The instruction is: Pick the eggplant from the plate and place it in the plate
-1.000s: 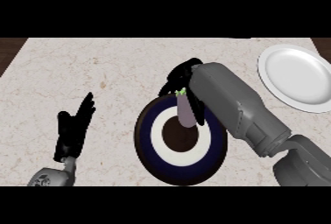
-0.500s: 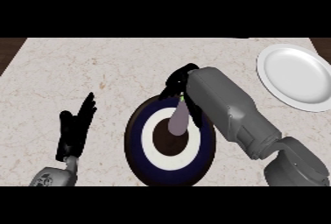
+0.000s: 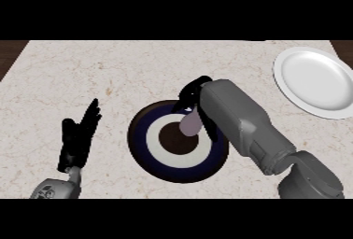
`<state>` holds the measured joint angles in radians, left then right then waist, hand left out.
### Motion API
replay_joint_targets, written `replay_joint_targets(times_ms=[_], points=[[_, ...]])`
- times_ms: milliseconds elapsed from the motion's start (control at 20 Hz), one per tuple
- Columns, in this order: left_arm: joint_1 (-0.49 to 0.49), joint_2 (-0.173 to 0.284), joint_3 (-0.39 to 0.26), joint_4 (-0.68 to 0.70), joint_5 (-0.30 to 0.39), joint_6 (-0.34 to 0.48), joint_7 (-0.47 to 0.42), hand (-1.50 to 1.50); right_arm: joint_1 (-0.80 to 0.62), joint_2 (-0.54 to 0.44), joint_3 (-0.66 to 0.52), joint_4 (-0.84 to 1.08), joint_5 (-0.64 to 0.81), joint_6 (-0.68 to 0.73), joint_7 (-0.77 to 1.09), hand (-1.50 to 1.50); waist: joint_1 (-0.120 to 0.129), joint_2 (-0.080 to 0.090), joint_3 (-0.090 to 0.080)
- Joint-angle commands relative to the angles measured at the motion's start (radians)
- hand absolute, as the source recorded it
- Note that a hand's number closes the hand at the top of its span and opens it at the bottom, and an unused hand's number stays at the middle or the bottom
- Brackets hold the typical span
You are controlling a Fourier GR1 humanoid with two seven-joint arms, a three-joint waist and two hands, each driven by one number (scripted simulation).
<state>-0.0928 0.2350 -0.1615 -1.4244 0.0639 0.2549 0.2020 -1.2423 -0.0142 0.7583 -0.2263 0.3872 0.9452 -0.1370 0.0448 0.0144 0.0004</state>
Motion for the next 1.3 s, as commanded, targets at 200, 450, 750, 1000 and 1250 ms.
replay_joint_targets(times_ms=[200,450,750,1000,1250], points=[[0.022,-0.036,0.001,0.063,-0.018,-0.003,-0.079,0.0,0.017,-0.011,0.043,-0.034,0.09,-0.044,-0.194,1.5,-0.006,0.002,-0.001],[0.035,-0.006,0.006,-0.058,-0.008,-0.017,0.038,0.0,-0.016,-0.014,0.03,-0.011,0.116,-0.055,-0.241,1.5,-0.004,-0.004,0.0],[0.026,-0.008,0.02,-0.059,-0.01,-0.008,0.04,0.0,0.045,-0.096,-0.049,0.006,0.098,-0.477,-0.147,1.5,-0.029,-0.01,0.002],[0.108,-0.008,0.049,-0.041,-0.005,0.018,0.001,0.0,0.089,-0.332,-0.183,-0.041,0.022,-0.856,-0.172,1.5,-0.109,-0.039,0.005],[0.093,-0.023,0.05,-0.021,-0.016,0.03,-0.017,0.0,0.172,-0.44,-0.269,-0.14,-0.026,-1.064,-0.25,1.5,-0.106,-0.033,0.0]])
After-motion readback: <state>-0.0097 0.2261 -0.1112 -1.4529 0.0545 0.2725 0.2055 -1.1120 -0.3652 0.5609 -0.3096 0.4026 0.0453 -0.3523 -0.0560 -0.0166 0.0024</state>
